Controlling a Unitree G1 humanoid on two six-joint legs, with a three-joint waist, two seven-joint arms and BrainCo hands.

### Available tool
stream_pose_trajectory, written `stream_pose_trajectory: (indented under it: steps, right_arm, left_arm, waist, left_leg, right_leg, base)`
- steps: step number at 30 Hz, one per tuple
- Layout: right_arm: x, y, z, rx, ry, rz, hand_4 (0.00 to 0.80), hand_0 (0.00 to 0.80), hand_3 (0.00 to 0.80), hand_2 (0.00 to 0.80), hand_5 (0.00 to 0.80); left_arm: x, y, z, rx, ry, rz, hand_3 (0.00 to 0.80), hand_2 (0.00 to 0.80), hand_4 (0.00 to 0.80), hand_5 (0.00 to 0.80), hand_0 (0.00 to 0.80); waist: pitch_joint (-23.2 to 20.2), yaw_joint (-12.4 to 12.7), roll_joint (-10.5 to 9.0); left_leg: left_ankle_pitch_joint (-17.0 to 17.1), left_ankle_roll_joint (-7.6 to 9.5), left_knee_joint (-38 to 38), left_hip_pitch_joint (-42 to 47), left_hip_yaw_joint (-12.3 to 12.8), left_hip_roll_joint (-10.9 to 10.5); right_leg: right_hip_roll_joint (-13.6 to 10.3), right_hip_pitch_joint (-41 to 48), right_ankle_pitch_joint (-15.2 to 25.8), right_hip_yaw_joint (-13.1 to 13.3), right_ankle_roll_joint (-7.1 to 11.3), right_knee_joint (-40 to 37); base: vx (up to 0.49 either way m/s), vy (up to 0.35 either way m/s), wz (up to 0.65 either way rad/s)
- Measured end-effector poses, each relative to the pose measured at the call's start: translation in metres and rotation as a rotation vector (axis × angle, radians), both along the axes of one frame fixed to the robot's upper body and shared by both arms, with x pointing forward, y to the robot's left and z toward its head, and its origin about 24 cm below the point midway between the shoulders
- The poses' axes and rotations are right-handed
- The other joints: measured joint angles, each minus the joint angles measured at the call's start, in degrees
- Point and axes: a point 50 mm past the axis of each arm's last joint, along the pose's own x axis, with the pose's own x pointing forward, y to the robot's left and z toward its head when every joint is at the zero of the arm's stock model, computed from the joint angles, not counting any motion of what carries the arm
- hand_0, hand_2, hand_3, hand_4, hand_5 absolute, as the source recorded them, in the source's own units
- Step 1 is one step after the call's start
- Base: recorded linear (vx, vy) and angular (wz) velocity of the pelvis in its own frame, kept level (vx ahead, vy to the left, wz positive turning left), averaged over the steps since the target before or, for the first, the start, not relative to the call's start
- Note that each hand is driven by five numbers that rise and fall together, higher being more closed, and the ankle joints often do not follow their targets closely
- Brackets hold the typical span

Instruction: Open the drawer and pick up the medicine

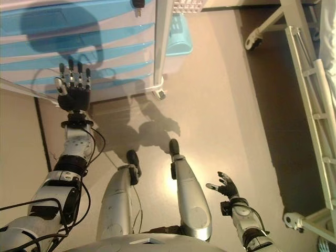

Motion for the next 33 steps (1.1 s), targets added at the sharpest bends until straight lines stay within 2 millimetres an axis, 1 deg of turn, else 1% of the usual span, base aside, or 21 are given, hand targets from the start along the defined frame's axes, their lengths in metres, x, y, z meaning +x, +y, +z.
stream_pose_trajectory:
  steps: [1, 3, 4, 5, 6, 7, 10, 11, 14, 16, 17, 18, 19, 20, 21, 25, 28, 31, 32, 33]
  right_arm:
    - [0.0, 0.002, 0.0, 0.0, 0.001, 0.019, 0.0, 0.0, 0.0, 0.0, 0.0]
    - [0.0, 0.006, 0.0, 0.005, -0.005, 0.046, 0.0, 0.0, 0.0, 0.0, 0.0]
    - [-0.002, 0.008, 0.0, 0.007, -0.009, 0.06, 0.0, 0.0, 0.0, 0.0, 0.0]
    - [-0.003, 0.011, -0.001, 0.009, -0.007, 0.071, 0.0, 0.0, 0.0, 0.0, 0.0]
    - [-0.003, 0.013, -0.001, 0.009, -0.005, 0.085, 0.0, 0.0, 0.0, 0.0, 0.0]
    - [-0.003, 0.014, -0.001, 0.011, -0.008, 0.091, 0.0, 0.0, 0.0, 0.0, 0.0]
    - [-0.005, 0.016, -0.003, 0.01, -0.001, 0.109, 0.0, 0.0, 0.0, 0.0, 0.0]
    - [-0.005, 0.018, -0.003, 0.011, 0.0, 0.119, 0.0, 0.0, 0.0, 0.0, 0.0]
    - [-0.006, 0.019, -0.003, 0.013, 0.003, 0.12, 0.0, 0.0, 0.0, 0.0, 0.0]
    - [-0.007, 0.02, -0.004, 0.015, 0.012, 0.12, 0.0, 0.0, 0.0, 0.0, 0.0]
    - [-0.007, 0.02, -0.004, 0.014, 0.018, 0.123, 0.0, 0.0, 0.0, 0.0, 0.0]
    - [-0.007, 0.021, -0.004, 0.015, 0.021, 0.124, 0.0, 0.0, 0.0, 0.0, 0.0]
    - [-0.009, 0.021, -0.004, 0.017, 0.02, 0.125, 0.0, 0.0, 0.0, 0.0, 0.0]
    - [-0.008, 0.021, -0.004, 0.015, 0.019, 0.125, 0.0, 0.0, 0.0, 0.0, 0.0]
    - [-0.008, 0.021, -0.004, 0.015, 0.02, 0.123, 0.0, 0.0, 0.0, 0.0, 0.0]
    - [-0.008, 0.021, -0.004, 0.014, 0.033, 0.122, 0.0, 0.0, 0.0, 0.0, 0.0]
    - [-0.008, 0.021, -0.005, 0.013, 0.044, 0.12, 0.0, 0.0, 0.0, 0.0, 0.0]
    - [-0.008, 0.021, -0.005, 0.01, 0.05, 0.12, 0.0, 0.0, 0.0, 0.0, 0.0]
    - [-0.008, 0.021, -0.006, 0.006, 0.052, 0.117, 0.0, 0.0, 0.0, 0.0, 0.0]
    - [-0.008, 0.022, -0.006, 0.002, 0.054, 0.114, 0.0, 0.0, 0.0, 0.0, 0.0]
  left_arm:
    - [0.002, 0.004, 0.01, -0.001, -0.018, 0.007, 0.0, 0.0, 0.0, 0.0, 0.0]
    - [0.002, 0.01, 0.015, 0.008, -0.024, 0.022, 0.0, 0.0, 0.0, 0.0, 0.0]
    - [0.004, 0.01, 0.022, 0.002, -0.043, 0.021, 0.0, 0.0, 0.0, 0.0, 0.0]
    - [0.006, 0.012, 0.025, 0.002, -0.046, 0.024, 0.0, 0.0, 0.0, 0.0, 0.0]
    - [0.005, 0.013, 0.023, -0.009, -0.045, 0.026, 0.0, 0.0, 0.0, 0.0, 0.0]
    - [0.006, 0.012, 0.023, -0.014, -0.052, 0.024, 0.0, 0.0, 0.0, 0.0, 0.0]
    - [0.006, 0.01, 0.022, -0.031, -0.068, 0.011, 0.0, 0.0, 0.0, 0.0, 0.0]
    - [0.007, 0.01, 0.024, -0.044, -0.076, 0.01, 0.0, 0.0, 0.0, 0.0, 0.0]
    - [0.007, 0.009, 0.024, -0.066, -0.094, 0.003, 0.0, 0.0, 0.0, 0.0, 0.0]
    - [0.007, 0.004, 0.023, -0.067, -0.113, -0.013, 0.0, 0.0, 0.0, 0.0, 0.0]
    - [0.007, 0.004, 0.023, -0.069, -0.118, -0.016, 0.0, 0.0, 0.0, 0.0, 0.0]
    - [0.007, 0.002, 0.021, -0.068, -0.119, -0.025, 0.053, 0.053, 0.053, 0.053, 0.053]
    - [0.007, -0.003, 0.018, -0.067, -0.125, -0.045, 0.464, 0.464, 0.464, 0.464, 0.464]
    - [0.007, -0.006, 0.017, -0.059, -0.144, -0.066, 0.656, 0.656, 0.656, 0.656, 0.656]
    - [0.006, -0.007, 0.015, -0.049, -0.155, -0.076, 0.8, 0.8, 0.8, 0.8, 0.8]
    - [0.004, -0.011, 0.005, -0.041, -0.142, -0.108, 0.8, 0.8, 0.8, 0.8, 0.8]
    - [0.003, -0.016, -0.003, -0.052, -0.121, -0.141, 0.8, 0.8, 0.8, 0.8, 0.8]
    - [0.001, -0.023, -0.018, -0.132, -0.099, -0.163, 0.8, 0.8, 0.8, 0.8, 0.8]
    - [-0.001, -0.026, -0.025, -0.165, -0.092, -0.172, 0.8, 0.8, 0.8, 0.8, 0.8]
    - [-0.007, -0.032, -0.035, -0.201, -0.09, -0.191, 0.8, 0.8, 0.8, 0.8, 0.8]
  waist:
    - [0.1, -0.2, -0.28]
    - [0.0, -0.8, -0.51]
    - [0.0, -0.8, -0.55]
    - [0.1, -0.8, -0.63]
    - [0.1, -1.0, -0.62]
    - [0.0, -1.0, -0.66]
    - [0.2, -1.4, -0.88]
    - [0.3, -1.3, -1.13]
    - [0.4, -1.6, -1.32]
    - [0.5, -1.3, -1.28]
    - [0.9, -1.1, -1.32]
    - [1.2, -1.1, -1.21]
    - [1.2, -0.9, -1.21]
    - [1.2, -0.6, -1.2]
    - [1.2, -0.6, -1.19]
    - [1.2, -0.8, -1.19]
    - [1.2, -0.6, -1.19]
    - [1.2, -0.4, -1.17]
    - [1.3, -0.3, -1.15]
    - [1.3, -0.2, -1.13]
  left_leg:
    - [-0.3, 0.18, 0.3, -0.1, -0.2, 0.0]
    - [-0.4, 0.51, 0.8, -0.4, 0.1, 0.4]
    - [-0.6, 0.65, 0.9, -0.5, 0.5, 0.4]
    - [-0.6, 0.79, 1.1, -0.6, 0.6, 0.5]
    - [-1.1, 0.57, 1.7, -0.6, 0.5, 0.7]
    - [-1.3, 0.9, 1.8, -0.5, 0.6, 0.7]
    - [-0.8, 1.24, 2.1, -0.8, 0.6, 0.6]
    - [-1.2, 1.27, 2.2, -0.7, 0.7, 0.6]
    - [-1.2, 1.04, 2.1, -0.8, 0.8, 0.6]
    - [-1.3, 0.9, 1.6, -0.6, 0.9, 0.4]
    - [-1.5, 0.8, 1.6, -0.1, 0.6, 0.4]
    - [-1.6, 0.94, 1.6, 0.5, 0.4, 0.5]
    - [-1.6, 1.23, 1.3, 0.7, 0.5, 0.5]
    - [-1.4, 1.32, 1.2, 0.7, 0.5, 0.5]
    - [-1.2, 1.32, 1.2, 0.7, 0.5, 0.4]
    - [-1.1, 1.46, -0.7, 2.7, 0.1, -0.2]
    - [-1.1, 1.6, -1.6, 3.9, -0.3, -0.5]
    - [-0.9, 1.52, -3.4, 6.3, -0.9, -0.9]
    - [-0.7, 1.48, -4.4, 7.4, -1.1, -1.1]
    - [-0.4, 1.4, -5.7, 8.6, -1.3, -1.3]
  right_leg:
    - [0.1, 0.1, -0.3, 0.0, 0.08, -0.3]
    - [0.3, 0.3, 0.8, 0.3, 0.31, -0.9]
    - [0.3, 0.1, 0.9, 0.3, 0.12, -1.1]
    - [0.4, 0.1, 1.3, 0.3, 0.32, -1.2]
    - [0.6, 0.4, 1.5, 0.3, 0.44, -1.4]
    - [0.5, 0.5, 1.5, 0.1, 0.38, -1.5]
    - [0.3, 0.3, 1.6, 0.1, 0.43, -1.1]
    - [0.2, 0.4, 1.5, 0.1, 0.35, -1.1]
    - [0.2, 0.4, 1.7, 0.2, 0.57, -1.3]
    - [0.1, 0.6, 1.6, 0.2, 0.35, -1.9]
    - [0.2, 1.4, 1.6, 0.1, 0.28, -2.4]
    - [0.3, 2.4, 1.6, -0.1, 0.28, -3.0]
    - [0.2, 2.6, 1.6, -0.2, 0.37, -3.0]
    - [0.1, 2.6, 1.6, -0.2, 0.48, -3.1]
    - [0.0, 2.6, 1.6, -0.2, 0.55, -3.2]
    - [-0.7, 3.8, 1.6, -0.5, 0.54, -3.2]
    - [-1.1, 4.9, 1.6, -1.5, 0.53, -3.2]
    - [-1.3, 6.7, 1.6, -2.1, 0.52, -3.1]
    - [-1.6, 7.5, 1.5, -2.8, 0.45, -3.3]
    - [-1.8, 8.3, 1.4, -3.7, 0.34, -3.6]
  base:
    - [0.121, 0.042, -0.05]
    - [0.025, 0.018, -0.13]
    - [0.022, 0.022, -0.14]
    - [0.022, 0.021, -0.15]
    - [-0.071, -0.011, -0.15]
    - [-0.068, -0.016, -0.06]
    - [0.013, 0.002, 0.02]
    - [0.0, 0.0, 0.0]
    - [0.017, -0.008, 0.0]
    - [0.113, -0.001, -0.01]
    - [0.011, -0.057, 0.03]
    - [0.009, -0.064, 0.05]
    - [-0.086, -0.096, 0.08]
    - [-0.084, -0.091, 0.06]
    - [-0.085, -0.085, 0.06]
    - [-0.002, -0.056, 0.06]
    - [-0.013, -0.063, 0.12]
    - [-0.012, -0.093, 0.11]
    - [-0.025, -0.095, 0.11]
    - [-0.038, -0.098, 0.13]
